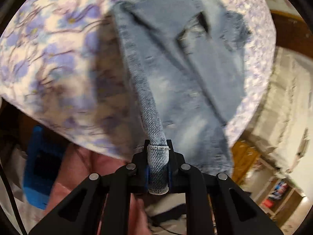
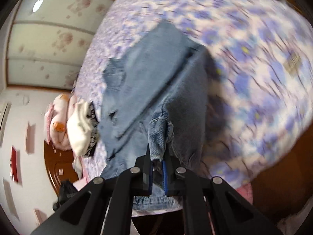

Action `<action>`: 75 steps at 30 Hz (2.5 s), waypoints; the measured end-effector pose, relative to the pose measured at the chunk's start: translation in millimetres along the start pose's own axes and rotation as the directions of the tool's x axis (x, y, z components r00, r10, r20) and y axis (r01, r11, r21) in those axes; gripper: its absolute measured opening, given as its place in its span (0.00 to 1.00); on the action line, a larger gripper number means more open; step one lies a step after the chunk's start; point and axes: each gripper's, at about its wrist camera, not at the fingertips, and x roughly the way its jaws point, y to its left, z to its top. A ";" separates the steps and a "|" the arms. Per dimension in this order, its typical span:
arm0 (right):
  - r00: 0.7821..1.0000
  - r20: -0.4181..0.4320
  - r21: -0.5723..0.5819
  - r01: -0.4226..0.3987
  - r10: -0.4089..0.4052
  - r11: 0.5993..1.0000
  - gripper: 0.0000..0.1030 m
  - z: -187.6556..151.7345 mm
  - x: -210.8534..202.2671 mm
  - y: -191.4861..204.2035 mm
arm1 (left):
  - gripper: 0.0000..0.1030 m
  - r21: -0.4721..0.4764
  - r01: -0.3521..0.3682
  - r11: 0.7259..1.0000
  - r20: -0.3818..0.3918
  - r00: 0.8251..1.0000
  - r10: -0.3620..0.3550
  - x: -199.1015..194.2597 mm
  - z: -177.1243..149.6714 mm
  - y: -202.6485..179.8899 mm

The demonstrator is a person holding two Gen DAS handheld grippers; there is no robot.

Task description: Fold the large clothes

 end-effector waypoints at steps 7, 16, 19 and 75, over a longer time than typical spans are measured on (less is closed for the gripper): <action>0.996 -0.012 -0.144 -0.084 0.083 0.986 0.05 75.1 -8.5 64.8 | 0.10 -0.031 0.123 0.992 0.108 0.987 -0.119 -32.1 33.5 -70.7; 0.992 0.027 -0.203 -0.117 0.125 0.972 0.05 188.7 7.0 122.2 | 0.10 -0.061 0.271 0.961 0.312 0.919 -0.240 -77.9 123.0 -112.3; 0.993 0.039 -0.157 -0.100 0.107 0.983 0.05 219.8 32.3 119.5 | 0.10 -0.079 0.270 0.960 0.356 0.907 -0.226 -71.3 166.7 -117.0; 0.943 0.087 -0.434 0.326 -0.321 0.840 0.39 251.9 143.4 71.2 | 0.79 0.352 -0.301 0.886 0.513 0.854 0.086 -11.8 175.8 -156.2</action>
